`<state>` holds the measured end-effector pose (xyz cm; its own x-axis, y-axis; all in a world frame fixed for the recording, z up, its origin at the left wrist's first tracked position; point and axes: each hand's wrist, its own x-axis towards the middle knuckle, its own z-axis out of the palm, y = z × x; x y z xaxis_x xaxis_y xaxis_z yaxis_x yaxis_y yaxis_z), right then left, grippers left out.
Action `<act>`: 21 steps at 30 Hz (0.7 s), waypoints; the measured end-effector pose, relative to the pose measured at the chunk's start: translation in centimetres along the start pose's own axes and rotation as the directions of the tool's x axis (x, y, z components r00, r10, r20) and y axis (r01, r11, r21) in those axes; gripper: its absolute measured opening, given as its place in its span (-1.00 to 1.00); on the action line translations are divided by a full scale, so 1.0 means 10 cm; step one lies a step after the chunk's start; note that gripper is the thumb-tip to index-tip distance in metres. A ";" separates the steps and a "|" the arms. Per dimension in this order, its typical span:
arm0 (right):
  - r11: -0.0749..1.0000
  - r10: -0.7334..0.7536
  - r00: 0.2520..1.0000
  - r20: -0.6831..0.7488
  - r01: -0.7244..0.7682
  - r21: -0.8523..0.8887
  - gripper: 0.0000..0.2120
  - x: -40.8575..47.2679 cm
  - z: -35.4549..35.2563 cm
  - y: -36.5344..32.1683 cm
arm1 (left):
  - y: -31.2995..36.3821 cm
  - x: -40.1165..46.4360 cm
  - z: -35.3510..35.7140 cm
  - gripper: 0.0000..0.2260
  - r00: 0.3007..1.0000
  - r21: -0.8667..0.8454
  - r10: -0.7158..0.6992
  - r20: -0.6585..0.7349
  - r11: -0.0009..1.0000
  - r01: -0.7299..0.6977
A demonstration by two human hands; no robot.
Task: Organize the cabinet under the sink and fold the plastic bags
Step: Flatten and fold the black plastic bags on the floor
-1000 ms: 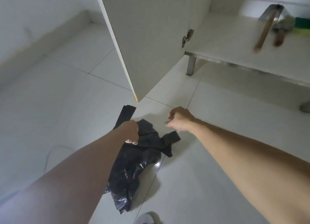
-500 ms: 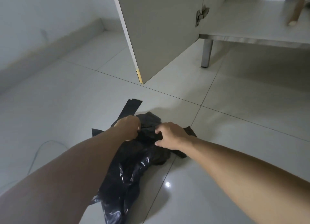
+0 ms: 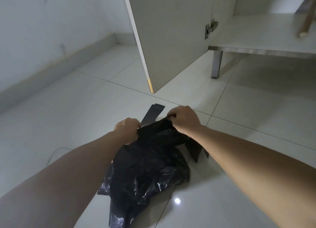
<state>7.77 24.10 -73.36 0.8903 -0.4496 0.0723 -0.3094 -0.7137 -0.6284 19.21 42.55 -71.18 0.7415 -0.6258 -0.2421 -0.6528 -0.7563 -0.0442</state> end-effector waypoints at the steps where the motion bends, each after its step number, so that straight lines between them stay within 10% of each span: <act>1: 1.000 -0.008 1.000 -0.022 0.008 -0.003 -0.79 0.02 -0.05 0.00 | -0.04 -0.02 -0.02 -0.76 0.999 0.013 -0.037 0.000 0.999 0.037; 12: 0.996 0.063 0.981 -0.183 -0.051 0.070 -0.82 0.19 -0.40 0.04 | 0.14 -0.08 -0.46 -0.84 0.898 -0.224 -0.270 -0.348 0.954 0.200; 21: 1.000 0.007 0.972 -0.236 0.001 0.031 -0.76 0.16 -0.54 0.12 | 0.17 -0.07 -0.47 -0.80 0.854 -0.308 -0.372 -0.365 0.913 0.266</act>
<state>7.07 19.64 -69.81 0.7842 -0.5684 0.2491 -0.2980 -0.6969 -0.6523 18.35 40.84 -66.52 0.9323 -0.3229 0.1632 -0.3512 -0.9161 0.1936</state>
